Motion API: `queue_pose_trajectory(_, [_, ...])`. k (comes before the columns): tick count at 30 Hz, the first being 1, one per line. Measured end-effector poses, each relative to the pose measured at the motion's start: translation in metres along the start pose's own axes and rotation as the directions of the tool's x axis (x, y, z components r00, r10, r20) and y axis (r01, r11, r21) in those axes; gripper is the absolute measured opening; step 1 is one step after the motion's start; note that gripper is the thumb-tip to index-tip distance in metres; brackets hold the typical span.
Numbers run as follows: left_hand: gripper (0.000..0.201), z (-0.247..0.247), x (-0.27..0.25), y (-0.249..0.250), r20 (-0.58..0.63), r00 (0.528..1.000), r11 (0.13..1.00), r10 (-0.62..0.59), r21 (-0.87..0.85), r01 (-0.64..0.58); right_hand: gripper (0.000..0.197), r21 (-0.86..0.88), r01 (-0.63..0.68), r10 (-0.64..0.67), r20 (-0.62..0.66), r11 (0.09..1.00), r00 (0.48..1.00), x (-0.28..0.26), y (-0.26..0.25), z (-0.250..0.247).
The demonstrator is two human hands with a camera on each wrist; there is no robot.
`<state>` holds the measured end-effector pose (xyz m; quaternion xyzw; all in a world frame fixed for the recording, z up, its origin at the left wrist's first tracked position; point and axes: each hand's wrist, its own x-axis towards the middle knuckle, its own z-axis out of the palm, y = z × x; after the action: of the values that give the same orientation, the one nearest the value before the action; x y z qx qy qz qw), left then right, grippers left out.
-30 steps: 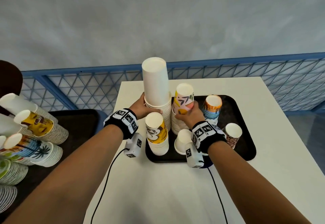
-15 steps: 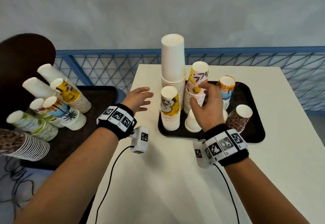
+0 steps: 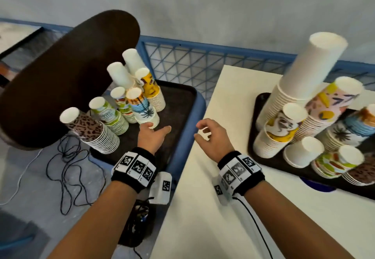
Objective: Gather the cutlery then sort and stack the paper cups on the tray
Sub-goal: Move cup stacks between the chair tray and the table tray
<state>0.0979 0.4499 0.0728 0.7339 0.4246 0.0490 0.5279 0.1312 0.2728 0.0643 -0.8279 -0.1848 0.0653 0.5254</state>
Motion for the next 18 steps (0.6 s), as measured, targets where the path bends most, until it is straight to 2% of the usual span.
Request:
queue_pose_trajectory(3, [0.104,-0.017,0.046,-0.021,-0.033,0.999,0.999,-0.004,-0.042,0.002,0.024,0.023,-0.051,0.050,0.016,0.998,0.999,0.038,0.004,0.038])
queue_pose_trajectory(7, [0.130,-0.019,0.093,-0.035,-0.031,0.999,0.988,-0.022,-0.151,0.017,0.028,0.093,-0.149,0.149,0.007,0.985,0.989,0.094,0.004,0.080])
queue_pose_trajectory(10, [0.131,-0.014,0.115,-0.045,0.017,0.999,0.987,-0.031,-0.156,0.034,0.029,0.182,-0.209,0.210,0.015,0.961,0.978,0.126,0.005,0.106])
queue_pose_trajectory(13, [0.126,-0.007,0.133,-0.056,0.023,0.999,0.991,0.025,-0.131,-0.022,0.039,0.158,-0.221,0.224,0.000,0.962,0.975,0.154,0.007,0.123])
queue_pose_trajectory(16, [0.094,-0.007,0.138,-0.048,0.000,0.997,0.986,0.071,-0.154,-0.071,0.070,0.064,-0.200,0.199,0.029,0.978,0.980,0.181,0.013,0.132])
queue_pose_trajectory(18, [0.089,-0.003,0.144,-0.051,-0.012,0.998,0.983,0.067,-0.168,-0.069,0.090,-0.016,-0.187,0.188,0.069,0.982,0.980,0.197,0.018,0.136])
